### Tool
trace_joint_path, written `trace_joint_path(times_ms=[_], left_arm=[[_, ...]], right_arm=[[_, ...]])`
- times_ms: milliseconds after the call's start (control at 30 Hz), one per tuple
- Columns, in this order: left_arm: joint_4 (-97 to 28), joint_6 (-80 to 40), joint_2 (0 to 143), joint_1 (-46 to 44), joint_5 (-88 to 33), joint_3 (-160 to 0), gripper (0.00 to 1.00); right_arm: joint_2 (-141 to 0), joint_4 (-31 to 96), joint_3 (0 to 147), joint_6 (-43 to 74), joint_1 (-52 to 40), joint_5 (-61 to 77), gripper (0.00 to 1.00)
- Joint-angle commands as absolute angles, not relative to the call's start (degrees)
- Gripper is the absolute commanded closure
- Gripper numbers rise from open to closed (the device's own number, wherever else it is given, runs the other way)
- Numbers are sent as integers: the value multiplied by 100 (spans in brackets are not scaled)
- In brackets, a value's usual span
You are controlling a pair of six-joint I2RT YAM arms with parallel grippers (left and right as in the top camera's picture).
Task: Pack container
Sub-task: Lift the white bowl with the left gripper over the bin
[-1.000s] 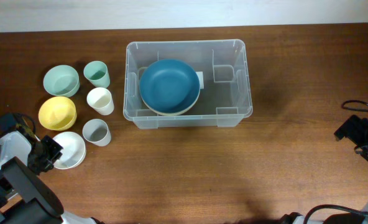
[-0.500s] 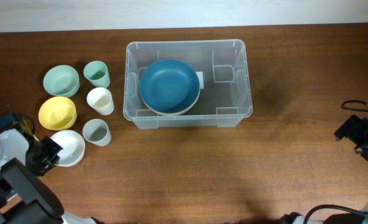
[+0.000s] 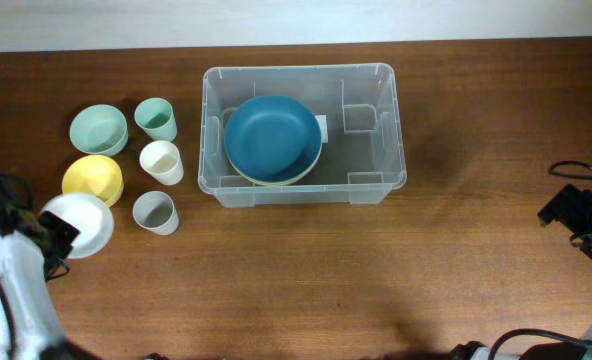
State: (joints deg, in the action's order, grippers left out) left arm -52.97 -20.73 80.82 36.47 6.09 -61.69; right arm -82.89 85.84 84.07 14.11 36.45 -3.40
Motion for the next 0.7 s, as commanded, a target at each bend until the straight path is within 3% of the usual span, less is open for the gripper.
trace_joint_path(times_ms=[0, 367, 667], left_arm=[[-5297, -2475, 7306, 3664, 716, -6394, 99], [-4941, -2759, 5800, 3234, -523, -7752, 99], [-3291, -3216, 6123, 891, -834, -7983, 99]], right_arm=[[-8315, 8586, 8381, 1393, 3682, -325, 1], [-8315, 8586, 8381, 1393, 3682, -325, 1], [-8315, 8586, 8381, 1396, 3682, -325, 1]])
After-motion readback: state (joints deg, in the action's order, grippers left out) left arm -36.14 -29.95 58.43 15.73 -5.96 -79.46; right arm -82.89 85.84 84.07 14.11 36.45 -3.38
